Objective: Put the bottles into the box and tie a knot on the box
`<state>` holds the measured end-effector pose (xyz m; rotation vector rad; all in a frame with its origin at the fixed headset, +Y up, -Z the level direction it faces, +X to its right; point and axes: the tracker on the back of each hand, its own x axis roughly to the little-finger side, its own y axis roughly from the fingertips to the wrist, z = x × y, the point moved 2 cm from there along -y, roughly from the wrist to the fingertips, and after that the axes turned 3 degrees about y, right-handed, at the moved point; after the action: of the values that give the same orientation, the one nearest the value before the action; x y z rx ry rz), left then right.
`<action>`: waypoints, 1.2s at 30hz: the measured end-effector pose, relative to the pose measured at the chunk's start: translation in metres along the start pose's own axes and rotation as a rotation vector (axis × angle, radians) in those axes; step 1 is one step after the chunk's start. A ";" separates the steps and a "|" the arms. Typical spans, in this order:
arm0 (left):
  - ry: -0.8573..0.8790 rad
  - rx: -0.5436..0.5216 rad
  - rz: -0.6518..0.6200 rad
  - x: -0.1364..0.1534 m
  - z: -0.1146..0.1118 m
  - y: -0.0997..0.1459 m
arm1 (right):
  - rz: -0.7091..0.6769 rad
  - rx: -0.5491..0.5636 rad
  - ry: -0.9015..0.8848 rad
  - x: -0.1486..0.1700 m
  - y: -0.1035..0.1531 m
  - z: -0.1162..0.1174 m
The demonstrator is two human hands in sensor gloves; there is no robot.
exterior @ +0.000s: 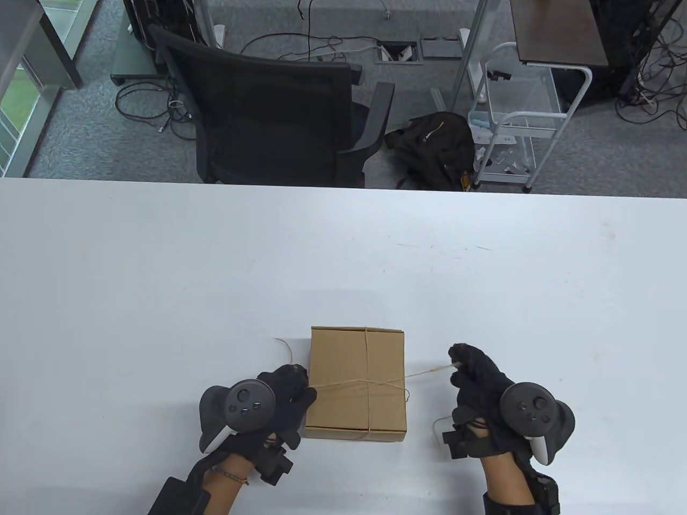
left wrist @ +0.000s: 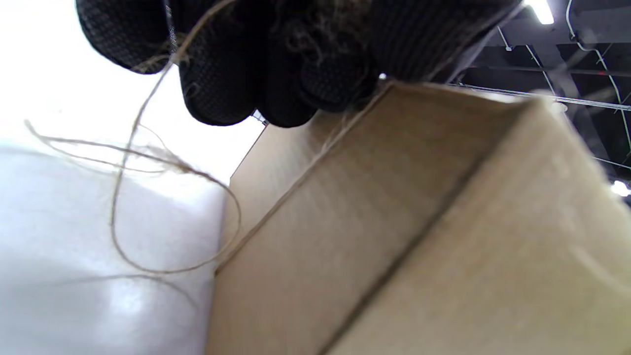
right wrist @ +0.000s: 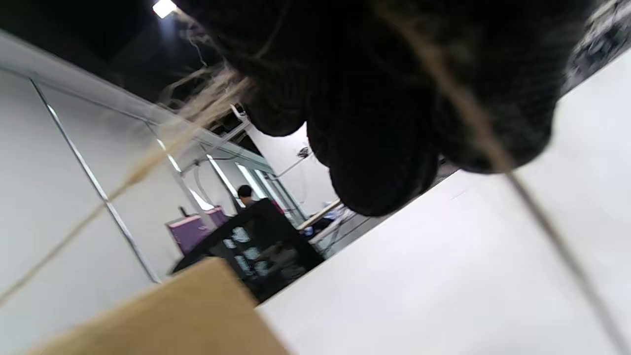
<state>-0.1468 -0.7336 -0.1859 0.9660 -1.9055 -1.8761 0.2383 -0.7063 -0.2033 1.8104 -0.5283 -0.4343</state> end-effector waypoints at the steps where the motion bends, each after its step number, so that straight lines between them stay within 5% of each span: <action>1: 0.000 -0.003 -0.005 0.000 0.000 0.000 | 0.015 -0.040 0.034 0.003 -0.002 0.003; 4: 0.045 -0.009 0.000 0.003 0.003 0.000 | 0.013 -0.277 -0.222 0.009 -0.004 0.024; 7: 0.097 -0.071 -0.005 0.004 0.016 0.002 | 0.042 -0.276 -0.629 0.008 -0.001 0.030; 9: 0.110 -0.095 -0.013 0.004 0.023 0.004 | -0.056 -0.245 -0.708 0.001 -0.001 0.026; 13: 0.196 -0.115 -0.047 0.001 0.031 0.008 | -0.308 -0.215 -0.461 -0.030 0.009 0.021; 18: 0.176 -0.096 -0.095 -0.004 0.037 0.010 | -0.639 -0.450 -0.158 -0.092 0.040 0.061; 21: 0.230 -0.090 -0.111 -0.002 0.045 0.013 | -0.620 -0.557 -0.083 -0.103 0.045 0.084; 25: 0.334 -0.079 -0.180 0.001 0.056 0.016 | -0.601 -0.494 -0.128 -0.094 0.039 0.088; 29: 0.429 0.048 -0.281 -0.004 0.053 0.013 | -0.603 -0.524 -0.170 -0.090 0.043 0.094; 32: 0.299 0.236 -0.293 -0.011 0.043 0.011 | -0.647 -0.530 -0.125 -0.092 0.044 0.093; 36: -0.078 0.242 -0.234 -0.017 0.031 0.012 | -0.717 -0.542 -0.073 -0.094 0.049 0.093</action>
<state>-0.1570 -0.7005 -0.1740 1.2560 -2.1876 -1.8588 0.1033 -0.7406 -0.1802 1.4059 0.2126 -1.0237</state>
